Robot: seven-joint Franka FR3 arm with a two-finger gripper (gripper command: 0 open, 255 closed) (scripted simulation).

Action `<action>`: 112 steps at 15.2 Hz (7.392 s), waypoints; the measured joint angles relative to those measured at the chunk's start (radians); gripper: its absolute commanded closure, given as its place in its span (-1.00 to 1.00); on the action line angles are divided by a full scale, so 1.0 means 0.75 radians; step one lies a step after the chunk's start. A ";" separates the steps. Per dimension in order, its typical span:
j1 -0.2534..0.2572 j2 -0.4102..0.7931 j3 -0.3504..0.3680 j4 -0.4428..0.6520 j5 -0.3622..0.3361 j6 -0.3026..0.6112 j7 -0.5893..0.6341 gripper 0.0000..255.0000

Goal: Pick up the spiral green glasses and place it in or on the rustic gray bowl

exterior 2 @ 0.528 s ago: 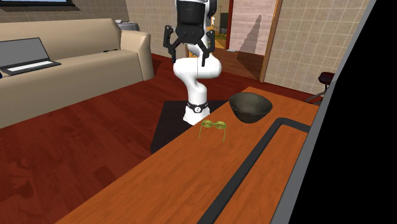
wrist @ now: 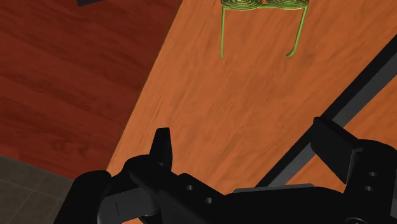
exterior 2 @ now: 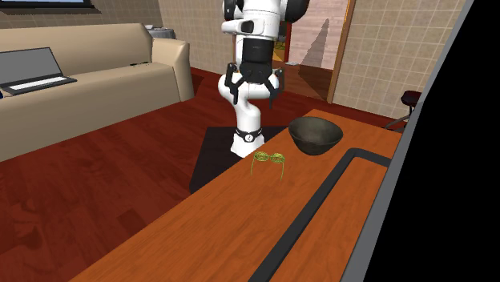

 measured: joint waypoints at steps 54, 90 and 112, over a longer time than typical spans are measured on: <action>0.041 0.151 0.408 -0.450 0.102 0.824 0.484 1.00; 0.263 -0.010 0.800 -0.037 0.322 0.224 0.907 1.00; 0.268 0.053 0.910 -0.191 0.371 0.438 0.968 -1.00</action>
